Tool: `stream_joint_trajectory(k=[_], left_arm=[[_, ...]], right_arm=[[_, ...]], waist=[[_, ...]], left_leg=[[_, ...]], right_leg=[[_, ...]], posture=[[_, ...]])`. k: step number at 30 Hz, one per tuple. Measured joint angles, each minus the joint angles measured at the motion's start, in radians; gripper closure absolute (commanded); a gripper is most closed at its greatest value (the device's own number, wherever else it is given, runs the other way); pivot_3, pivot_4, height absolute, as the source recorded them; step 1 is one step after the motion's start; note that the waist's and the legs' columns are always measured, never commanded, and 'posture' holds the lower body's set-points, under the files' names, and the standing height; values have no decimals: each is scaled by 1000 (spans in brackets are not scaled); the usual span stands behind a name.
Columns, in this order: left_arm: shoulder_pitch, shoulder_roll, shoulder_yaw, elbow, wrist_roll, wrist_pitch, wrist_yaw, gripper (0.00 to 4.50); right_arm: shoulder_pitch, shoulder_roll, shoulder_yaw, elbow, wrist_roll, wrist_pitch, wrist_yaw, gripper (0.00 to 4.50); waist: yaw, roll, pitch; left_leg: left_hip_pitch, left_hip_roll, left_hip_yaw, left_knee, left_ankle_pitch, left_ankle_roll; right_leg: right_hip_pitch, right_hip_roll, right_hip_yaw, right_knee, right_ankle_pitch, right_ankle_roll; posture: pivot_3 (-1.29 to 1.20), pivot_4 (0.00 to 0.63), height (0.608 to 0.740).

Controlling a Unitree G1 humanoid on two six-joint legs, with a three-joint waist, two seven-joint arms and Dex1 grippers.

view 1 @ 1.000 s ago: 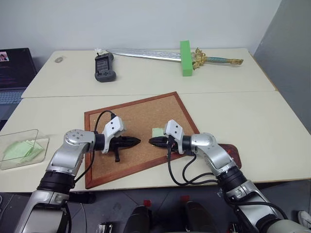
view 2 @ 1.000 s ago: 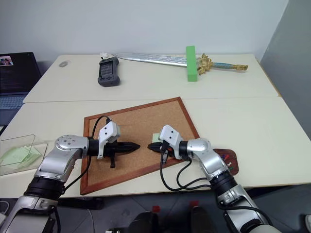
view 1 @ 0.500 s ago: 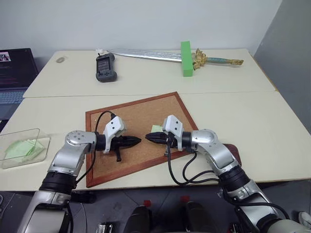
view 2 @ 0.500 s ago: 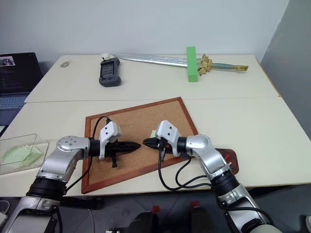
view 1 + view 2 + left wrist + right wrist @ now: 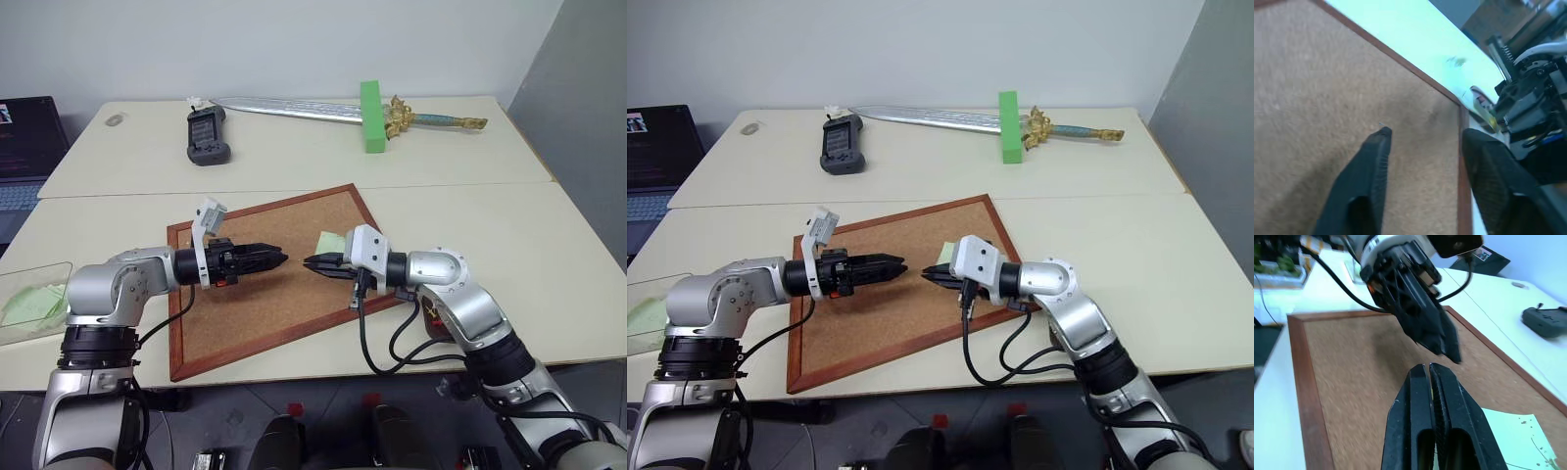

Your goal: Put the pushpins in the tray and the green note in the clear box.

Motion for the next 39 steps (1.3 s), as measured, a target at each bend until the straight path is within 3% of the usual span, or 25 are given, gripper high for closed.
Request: stream_joint_trajectory(k=[8, 17, 26, 29, 35, 39], left_arm=[[-48, -158, 203, 33, -189, 304, 217, 42], [-58, -221, 252, 23, -252, 413, 340, 42], [-15, -128, 226, -20, -204, 207, 293, 42], [43, -73, 135, -147, -157, 80, 217, 42], [77, -104, 31, -303, -84, -120, 189, 42], [111, -135, 1, -366, -87, -137, 208, 42]], right_arm=[[-2, -43, 31, 43, -103, -213, -1, 4500], [-1, -25, 33, 44, -105, -230, -12, 4500], [-3, 44, -141, -33, 92, 131, -108, 4500], [-8, 53, -179, -74, 148, 234, -139, 4500], [-19, 65, -197, -71, 176, 306, -186, 4500], [-28, 66, -204, -62, 176, 307, -203, 4500]], waist=[[2, -1, 0], [3, -1, 0], [14, -1, 0], [17, -1, 0], [24, -1, 0], [22, -1, 0]], left_leg=[[0, 0, 0, 1, 0, -1], [0, 0, 0, 0, 3, -6], [0, 0, -1, -1, 4, -9], [0, 0, 0, -1, 4, -10], [0, -1, 2, -1, 3, -9], [0, 0, 2, -1, 1, -6]], right_leg=[[0, -1, 0, 0, 0, 0], [0, -1, 1, 0, 0, 0], [0, -5, 1, -1, 0, 0], [0, -6, 2, -1, 0, 0], [0, -6, 2, -1, 0, 0], [0, -5, 2, -1, 0, 0]], posture=[[0, 150, 740], [0, 150, 740], [0, 150, 740], [0, 150, 740], [0, 150, 740], [0, 150, 740]])
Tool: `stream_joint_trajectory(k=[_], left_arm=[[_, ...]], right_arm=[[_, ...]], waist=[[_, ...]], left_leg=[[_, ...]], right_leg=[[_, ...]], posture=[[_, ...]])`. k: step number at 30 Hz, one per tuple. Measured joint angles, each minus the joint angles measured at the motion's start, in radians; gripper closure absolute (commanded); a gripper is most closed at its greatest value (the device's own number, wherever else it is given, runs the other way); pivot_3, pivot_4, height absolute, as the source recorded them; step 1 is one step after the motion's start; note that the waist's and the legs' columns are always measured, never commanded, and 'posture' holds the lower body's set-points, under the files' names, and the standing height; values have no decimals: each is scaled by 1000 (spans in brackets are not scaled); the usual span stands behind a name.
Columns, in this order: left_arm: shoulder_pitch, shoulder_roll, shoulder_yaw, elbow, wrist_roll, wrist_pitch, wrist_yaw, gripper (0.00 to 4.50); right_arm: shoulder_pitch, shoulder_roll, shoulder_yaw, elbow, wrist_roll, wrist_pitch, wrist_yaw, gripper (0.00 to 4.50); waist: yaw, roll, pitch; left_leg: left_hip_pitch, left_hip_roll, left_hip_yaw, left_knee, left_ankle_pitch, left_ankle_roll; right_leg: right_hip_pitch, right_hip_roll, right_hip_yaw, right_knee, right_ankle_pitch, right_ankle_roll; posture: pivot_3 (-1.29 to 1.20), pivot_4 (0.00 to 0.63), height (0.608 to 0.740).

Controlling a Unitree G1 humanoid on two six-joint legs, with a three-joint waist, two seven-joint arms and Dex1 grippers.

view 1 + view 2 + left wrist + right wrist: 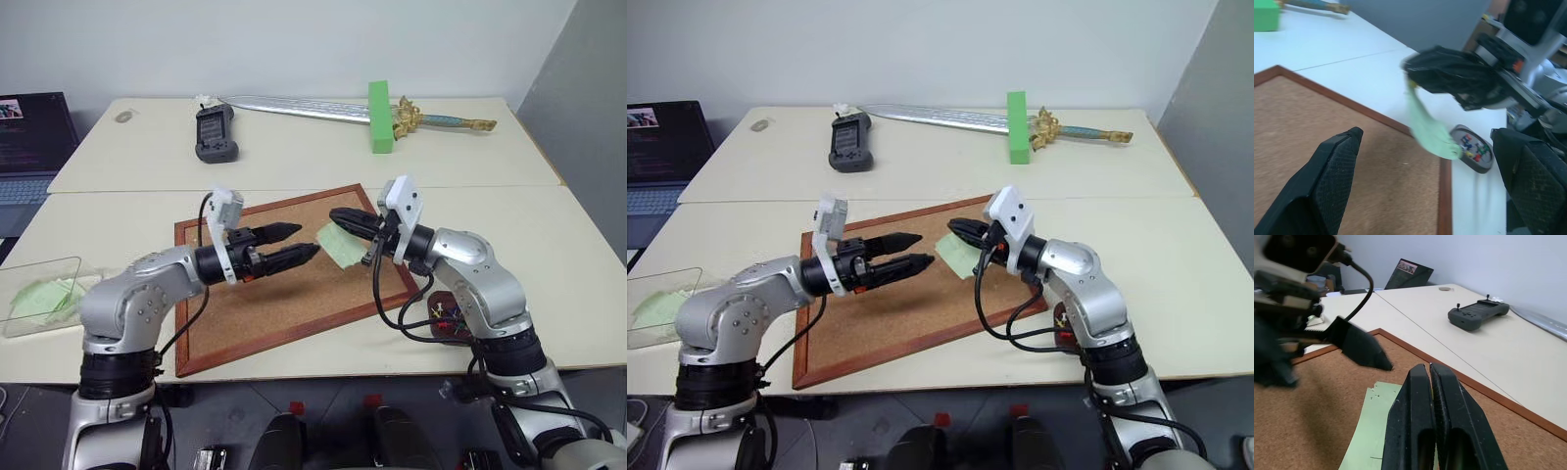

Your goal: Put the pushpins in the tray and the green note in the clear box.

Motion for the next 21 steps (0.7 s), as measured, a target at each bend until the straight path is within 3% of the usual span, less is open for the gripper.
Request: stream_joint_trajectory(k=[7, 16, 20, 21], left_arm=[[52, -72, -42, 24, 8, -37, 27, 42], [-33, -166, -59, 98, 7, -73, 68, 42], [-29, -178, -60, 116, 5, -70, 68, 594], [-29, -178, -60, 116, 4, -70, 67, 938]], right_arm=[[-24, 16, -2, -6, 8, 22, -11, 4500], [-17, 18, 7, -43, 11, 49, -18, 4500], [-13, 17, 13, -46, 11, 58, -25, 4500], [-13, 18, 14, -47, 11, 59, -26, 4500]], waist=[[2, 0, 0], [-1, 0, 0], [-2, 0, 0], [-2, 0, 0]], left_leg=[[0, 0, 0, 1, 0, 0], [0, 0, 0, 0, 0, 0], [0, 0, -1, 0, 0, 0], [0, 0, -1, 0, 0, 0]], right_leg=[[0, 4, 0, 0, 0, 0], [0, 4, 0, 0, 0, 0], [0, 4, -1, 0, 0, 0], [0, 4, -1, 0, 0, 0]], posture=[[0, 150, 740], [0, 150, 740], [0, 150, 740], [0, 150, 740]])
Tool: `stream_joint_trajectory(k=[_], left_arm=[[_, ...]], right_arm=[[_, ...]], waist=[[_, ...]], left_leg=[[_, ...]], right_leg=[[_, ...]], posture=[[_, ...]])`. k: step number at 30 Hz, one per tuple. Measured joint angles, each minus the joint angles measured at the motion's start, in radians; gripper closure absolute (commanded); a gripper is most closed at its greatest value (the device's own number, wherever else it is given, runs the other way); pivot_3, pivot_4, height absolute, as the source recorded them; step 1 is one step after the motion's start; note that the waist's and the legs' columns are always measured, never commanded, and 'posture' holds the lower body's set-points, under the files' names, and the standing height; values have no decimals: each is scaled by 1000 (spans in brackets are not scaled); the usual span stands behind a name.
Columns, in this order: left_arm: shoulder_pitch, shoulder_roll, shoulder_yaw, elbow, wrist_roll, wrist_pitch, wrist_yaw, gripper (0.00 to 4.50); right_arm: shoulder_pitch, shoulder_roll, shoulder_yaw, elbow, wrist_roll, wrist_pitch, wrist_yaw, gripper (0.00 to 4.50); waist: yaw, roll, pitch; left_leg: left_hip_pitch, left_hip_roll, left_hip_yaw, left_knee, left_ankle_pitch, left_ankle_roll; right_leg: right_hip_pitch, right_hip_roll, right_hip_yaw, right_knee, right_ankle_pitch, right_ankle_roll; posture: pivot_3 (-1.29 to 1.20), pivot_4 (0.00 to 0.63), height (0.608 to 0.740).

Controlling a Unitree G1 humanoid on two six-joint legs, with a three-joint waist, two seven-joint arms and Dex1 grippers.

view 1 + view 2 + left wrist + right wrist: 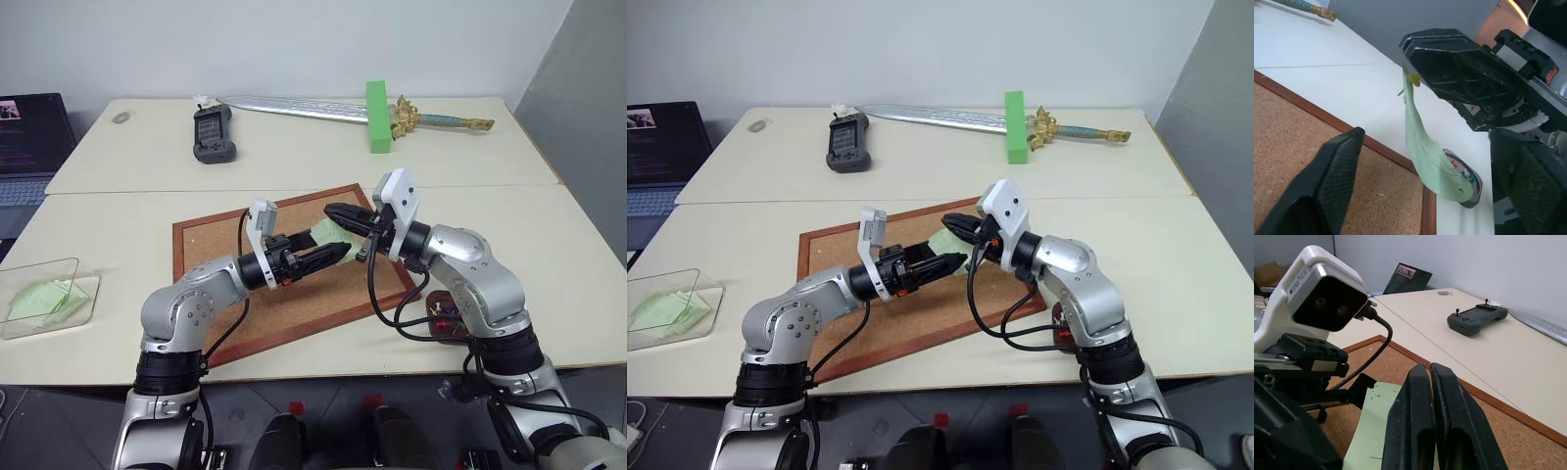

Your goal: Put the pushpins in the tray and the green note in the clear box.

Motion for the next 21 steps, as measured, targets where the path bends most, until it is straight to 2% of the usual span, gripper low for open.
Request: stream_joint_trajectory(k=[6, 10, 17, 21], left_arm=[[-1, 5, 2, 22, -1, 0, -3, 2167], [-3, 7, 3, 38, -2, 0, -3, 2833], [-2, 7, 4, 41, -2, 0, -2, 4339], [-9, 3, 5, 45, -3, 0, 1, 4450]], right_arm=[[2, -1, 0, 0, 0, 0, -4, 4500], [2, -1, 0, 0, 0, 0, -6, 4500], [2, 0, 0, 0, -1, 0, -7, 4500], [2, 3, 2, 0, -1, 0, -10, 4500]], waist=[[1, 0, 0], [1, 0, 0], [1, 0, 0], [2, 0, 0]], left_leg=[[0, 0, 0, 0, 0, 0], [0, 0, 0, 0, 0, 0], [0, 0, 0, 0, 0, 0], [0, 0, 0, 0, 0, 0]], right_leg=[[0, 0, 0, 0, 0, 0], [0, 0, 0, 0, 0, 0], [0, 0, 0, 0, 0, 0], [0, 0, 0, 0, 0, 0]], posture=[[0, 150, 740], [0, 150, 740], [0, 150, 740], [0, 150, 740]])
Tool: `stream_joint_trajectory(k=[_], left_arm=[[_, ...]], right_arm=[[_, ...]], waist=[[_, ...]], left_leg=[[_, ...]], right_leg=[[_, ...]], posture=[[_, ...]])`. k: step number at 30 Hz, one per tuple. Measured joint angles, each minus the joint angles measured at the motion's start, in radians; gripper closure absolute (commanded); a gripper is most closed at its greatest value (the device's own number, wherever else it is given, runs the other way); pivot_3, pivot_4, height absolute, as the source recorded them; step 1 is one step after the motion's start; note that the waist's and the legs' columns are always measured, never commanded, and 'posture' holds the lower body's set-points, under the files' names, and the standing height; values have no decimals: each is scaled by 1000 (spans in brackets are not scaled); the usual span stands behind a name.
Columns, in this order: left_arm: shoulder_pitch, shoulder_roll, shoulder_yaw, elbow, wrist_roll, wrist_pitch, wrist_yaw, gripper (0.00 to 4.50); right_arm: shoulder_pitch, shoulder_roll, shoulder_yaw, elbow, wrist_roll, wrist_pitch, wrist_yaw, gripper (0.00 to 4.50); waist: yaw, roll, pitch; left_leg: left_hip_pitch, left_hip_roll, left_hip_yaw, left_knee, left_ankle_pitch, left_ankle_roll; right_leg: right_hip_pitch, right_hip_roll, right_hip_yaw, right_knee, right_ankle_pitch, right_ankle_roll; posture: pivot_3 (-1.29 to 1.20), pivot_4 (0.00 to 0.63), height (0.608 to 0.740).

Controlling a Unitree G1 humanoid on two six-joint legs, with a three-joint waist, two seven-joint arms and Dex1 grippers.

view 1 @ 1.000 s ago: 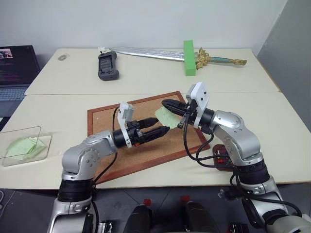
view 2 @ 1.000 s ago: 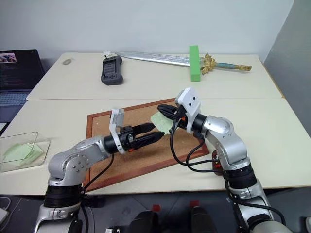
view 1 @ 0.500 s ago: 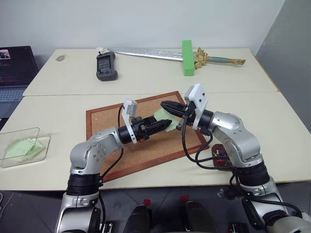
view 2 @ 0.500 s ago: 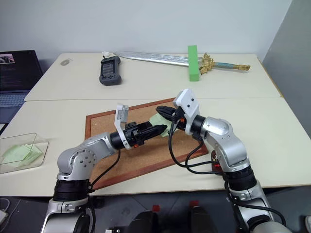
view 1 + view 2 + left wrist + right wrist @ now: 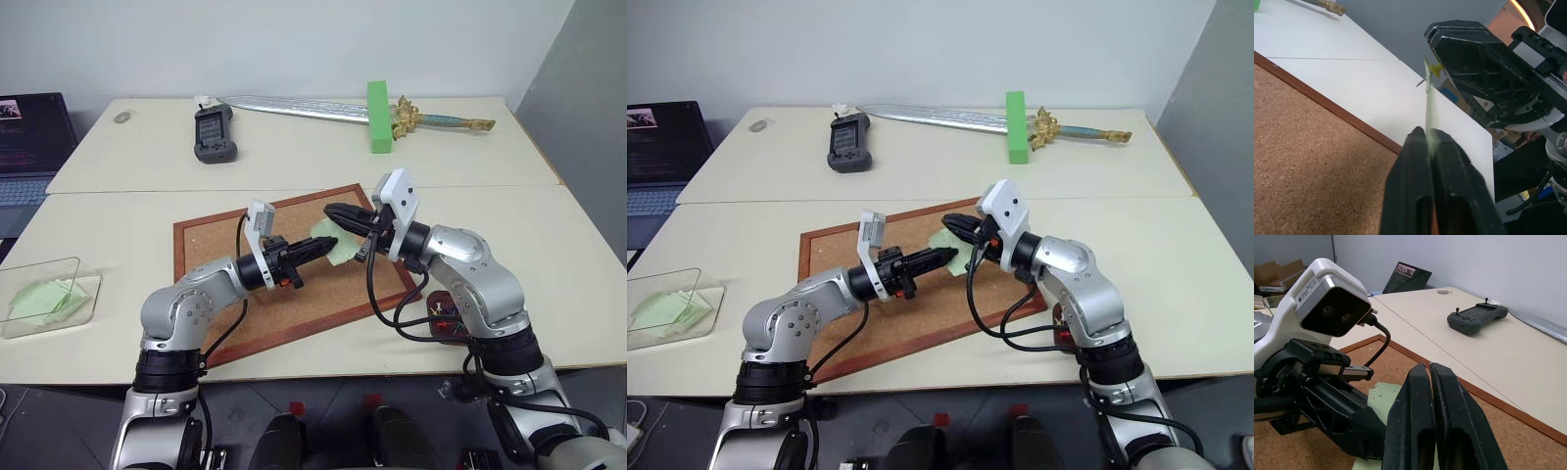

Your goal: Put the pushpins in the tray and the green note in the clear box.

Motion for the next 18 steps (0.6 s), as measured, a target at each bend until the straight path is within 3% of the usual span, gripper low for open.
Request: stream_joint_trajectory(k=[9, 18], left_arm=[[-11, 0, 13, 18, -35, 79, 61, 4450], [-38, -21, 110, 71, -127, 177, 150, 4450]], right_arm=[[0, 1, 1, 0, 0, 0, -8, 4500], [12, -1, 2, -8, 0, 0, -9, 4500]], waist=[[0, 0, 0], [1, 0, 0]], left_leg=[[0, 0, 0, 0, 0, 0], [0, 0, 0, 0, 0, 0]], right_leg=[[0, 0, 0, 0, 0, 0], [0, 0, 0, 0, 0, 0]], posture=[[0, 150, 740], [0, 150, 740]])
